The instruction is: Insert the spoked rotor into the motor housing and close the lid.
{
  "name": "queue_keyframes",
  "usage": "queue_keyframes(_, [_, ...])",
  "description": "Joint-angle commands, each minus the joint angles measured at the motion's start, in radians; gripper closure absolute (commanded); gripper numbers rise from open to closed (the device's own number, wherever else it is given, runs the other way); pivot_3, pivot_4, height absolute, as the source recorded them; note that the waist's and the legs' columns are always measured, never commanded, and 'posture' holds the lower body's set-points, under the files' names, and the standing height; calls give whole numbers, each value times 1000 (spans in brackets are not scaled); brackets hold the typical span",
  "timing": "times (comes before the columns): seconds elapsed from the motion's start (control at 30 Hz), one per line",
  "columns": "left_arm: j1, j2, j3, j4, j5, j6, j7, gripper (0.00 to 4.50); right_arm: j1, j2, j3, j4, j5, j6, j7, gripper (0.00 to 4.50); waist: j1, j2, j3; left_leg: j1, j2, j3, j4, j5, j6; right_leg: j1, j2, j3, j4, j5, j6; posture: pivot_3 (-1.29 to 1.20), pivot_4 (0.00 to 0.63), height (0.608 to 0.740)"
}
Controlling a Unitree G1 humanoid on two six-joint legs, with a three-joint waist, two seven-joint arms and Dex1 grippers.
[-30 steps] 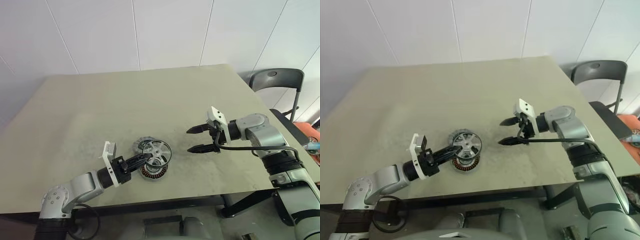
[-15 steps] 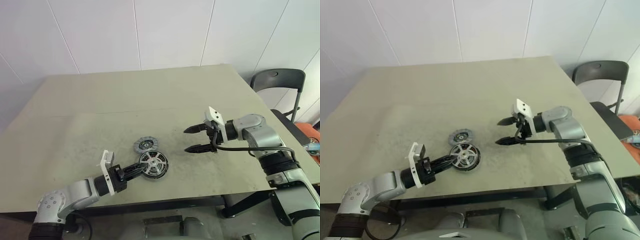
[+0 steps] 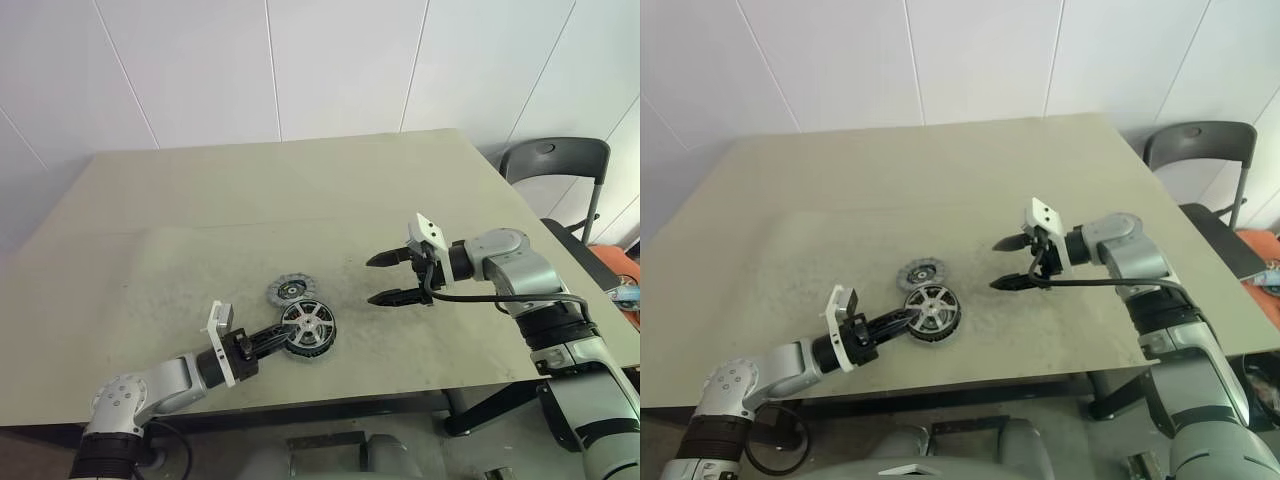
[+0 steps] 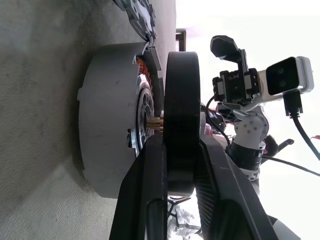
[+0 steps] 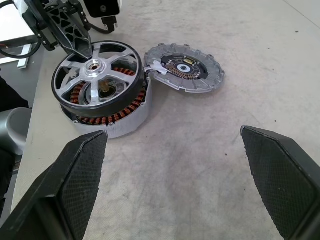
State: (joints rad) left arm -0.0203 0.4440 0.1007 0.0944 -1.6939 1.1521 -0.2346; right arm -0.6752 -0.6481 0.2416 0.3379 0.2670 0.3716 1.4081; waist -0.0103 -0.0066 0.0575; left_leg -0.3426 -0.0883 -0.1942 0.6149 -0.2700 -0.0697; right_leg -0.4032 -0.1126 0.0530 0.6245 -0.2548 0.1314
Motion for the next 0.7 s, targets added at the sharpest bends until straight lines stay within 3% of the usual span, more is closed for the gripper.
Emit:
queue_keyframes(0.03, [7, 8, -3, 66, 138, 0, -115, 2766, -18, 4, -26, -31, 8, -4, -1, 0, 0, 1, -1, 0, 0, 0, 0, 0, 0, 0, 0, 0, 0, 0, 0, 0, 0, 740])
queue_keyframes(0.2, [1, 17, 13, 140, 271, -27, -267, 1198, -18, 8, -24, -32, 7, -2, -3, 0, 2, 7, -5, 4, 0, 1, 1, 0, 0, 6, 0, 0, -2, -2, 3, 0, 0, 740])
queue_keyframes(0.33, [8, 37, 50, 102, 274, 11, -322, 50, -18, 12, -22, -32, 7, -2, -3, 0, -1, 8, -5, 5, 0, 1, 2, 0, 0, 7, 0, -1, -4, -1, 3, 0, 0, 740])
queue_keyframes(0.7, [-67, -28, 127, -8, 187, 64, -215, 20, -24, 36, -18, -23, -4, -5, -5, 0, 3, 7, -5, 2, 0, 0, 0, -1, 1, 4, -1, -1, -6, 3, 7, 0, 0, 740])
